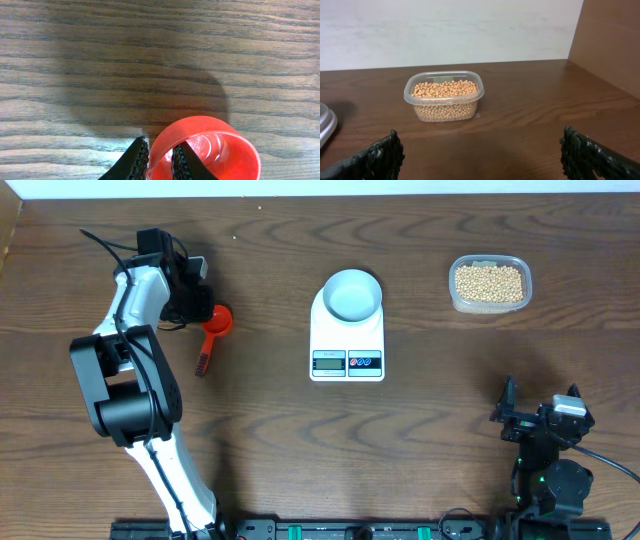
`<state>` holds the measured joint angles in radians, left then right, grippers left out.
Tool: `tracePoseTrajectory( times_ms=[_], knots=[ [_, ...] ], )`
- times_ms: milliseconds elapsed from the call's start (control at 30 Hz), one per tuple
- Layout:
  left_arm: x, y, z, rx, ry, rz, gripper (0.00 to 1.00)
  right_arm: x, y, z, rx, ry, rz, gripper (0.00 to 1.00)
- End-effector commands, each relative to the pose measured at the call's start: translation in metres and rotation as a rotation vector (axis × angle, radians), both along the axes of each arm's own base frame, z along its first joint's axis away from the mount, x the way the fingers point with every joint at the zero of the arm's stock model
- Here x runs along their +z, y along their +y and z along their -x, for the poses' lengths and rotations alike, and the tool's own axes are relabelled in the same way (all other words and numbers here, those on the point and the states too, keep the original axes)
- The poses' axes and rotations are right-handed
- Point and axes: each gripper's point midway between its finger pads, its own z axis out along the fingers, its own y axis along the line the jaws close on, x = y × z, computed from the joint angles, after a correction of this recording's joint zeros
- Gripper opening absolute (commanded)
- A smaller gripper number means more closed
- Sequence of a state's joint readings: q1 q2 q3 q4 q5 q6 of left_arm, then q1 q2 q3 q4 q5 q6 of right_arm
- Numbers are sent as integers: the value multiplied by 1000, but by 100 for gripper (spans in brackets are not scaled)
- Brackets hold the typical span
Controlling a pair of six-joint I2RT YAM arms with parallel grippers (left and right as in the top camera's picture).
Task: Scoop item into bowl and weigh 50g on scale
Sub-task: 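Reach the left gripper to the red scoop and grasp its handle, then lift the red scoop with the left gripper toward the scale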
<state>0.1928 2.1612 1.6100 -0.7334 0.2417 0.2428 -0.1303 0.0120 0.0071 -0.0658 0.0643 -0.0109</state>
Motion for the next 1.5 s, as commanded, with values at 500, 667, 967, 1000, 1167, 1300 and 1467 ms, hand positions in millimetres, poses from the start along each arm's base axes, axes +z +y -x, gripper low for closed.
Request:
tracePoseTrajectory(
  times_ms=[500,667,967,1000,1167,1300,1467],
  knots=[
    [-21,-4,16,43,57,28,7,0,1,0,2,-2,-6,99],
    [-13,-1,3,151,16,44,7,0,1,0,2,-2,-6,99],
    [79,4,-25,395,-182,109,7,0,1,0,2,-2,-6,99],
    [92,5,-26,420,-210,119,7,0,1,0,2,-2,-6,99],
    [171,3,-21,546,-359,191,8,0,1,0,2,-2,-6,99],
    [228,0,-8,624,-471,258,7,0,1,0,2,-2,-6,99],
    [266,-4,5,669,-542,310,7,0,1,0,2,-2,-6,99]
  ],
)
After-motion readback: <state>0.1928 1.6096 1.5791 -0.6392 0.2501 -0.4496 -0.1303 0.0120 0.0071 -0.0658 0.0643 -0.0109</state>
